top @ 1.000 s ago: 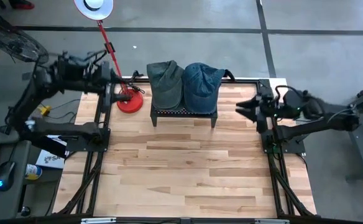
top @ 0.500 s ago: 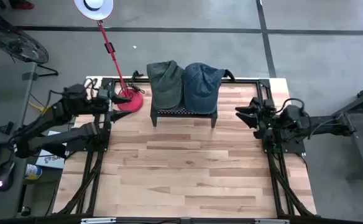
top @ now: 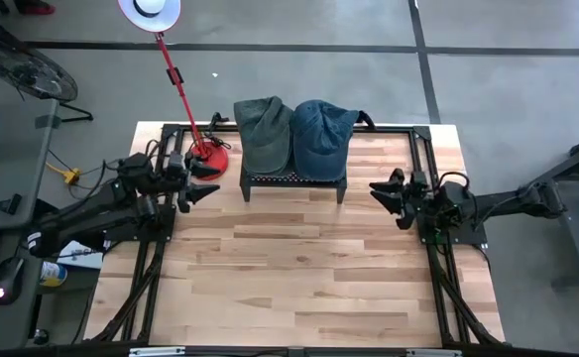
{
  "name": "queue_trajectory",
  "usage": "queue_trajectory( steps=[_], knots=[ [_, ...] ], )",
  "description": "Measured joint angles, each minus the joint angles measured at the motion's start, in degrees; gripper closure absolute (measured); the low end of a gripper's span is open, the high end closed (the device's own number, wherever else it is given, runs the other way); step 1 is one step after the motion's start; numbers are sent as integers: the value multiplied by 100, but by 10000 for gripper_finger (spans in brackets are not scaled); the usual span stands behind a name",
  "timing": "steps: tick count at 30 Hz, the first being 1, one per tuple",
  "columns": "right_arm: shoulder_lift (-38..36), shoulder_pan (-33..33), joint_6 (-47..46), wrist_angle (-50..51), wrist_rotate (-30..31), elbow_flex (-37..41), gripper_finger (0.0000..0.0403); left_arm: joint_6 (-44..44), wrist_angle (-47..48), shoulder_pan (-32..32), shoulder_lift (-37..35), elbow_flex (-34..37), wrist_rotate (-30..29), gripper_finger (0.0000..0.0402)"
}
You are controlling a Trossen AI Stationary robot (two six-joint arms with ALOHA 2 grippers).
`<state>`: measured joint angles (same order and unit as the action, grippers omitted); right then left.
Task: Pick & Place hat
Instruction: Return to Home Position
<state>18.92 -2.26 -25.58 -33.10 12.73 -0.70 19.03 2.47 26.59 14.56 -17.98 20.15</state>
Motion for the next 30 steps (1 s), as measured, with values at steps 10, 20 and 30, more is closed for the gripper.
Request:
queue_trajectory(
  steps=[10, 20, 30],
  knots=[
    [-29, 1, -7, 584, -480, 15, 263, 98, -282, 2, -69, 641, -550, 126],
    [-26, 1, -143, 1900, -964, 15, 263, -340, -299, 2, -74, 1269, -528, 126],
    [-27, 1, -141, 2219, -1245, 15, 263, -26, -238, 1, -87, 1451, -943, 126]
  ],
)
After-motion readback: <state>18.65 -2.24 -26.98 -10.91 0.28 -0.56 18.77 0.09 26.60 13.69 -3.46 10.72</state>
